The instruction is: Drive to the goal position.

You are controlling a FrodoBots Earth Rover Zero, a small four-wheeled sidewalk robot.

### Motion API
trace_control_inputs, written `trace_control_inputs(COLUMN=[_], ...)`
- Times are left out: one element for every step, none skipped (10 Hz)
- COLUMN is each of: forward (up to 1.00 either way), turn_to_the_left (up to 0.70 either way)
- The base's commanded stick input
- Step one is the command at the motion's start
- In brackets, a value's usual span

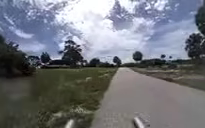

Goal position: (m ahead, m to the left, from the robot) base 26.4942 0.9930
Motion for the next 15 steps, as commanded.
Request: trace_control_inputs(forward=[0.85,0.85,0.85,0.85,0.85,0.85,0.85,0.85,0.85,0.85,0.85,0.85,0.85,0.85,0.85], turn_to_the_left=[-0.14,-0.29,-0.30,-0.30,-0.30,-0.30,-0.10,0.00,0.00,0.00,0.00,0.00,-0.02,-0.24,-0.34])
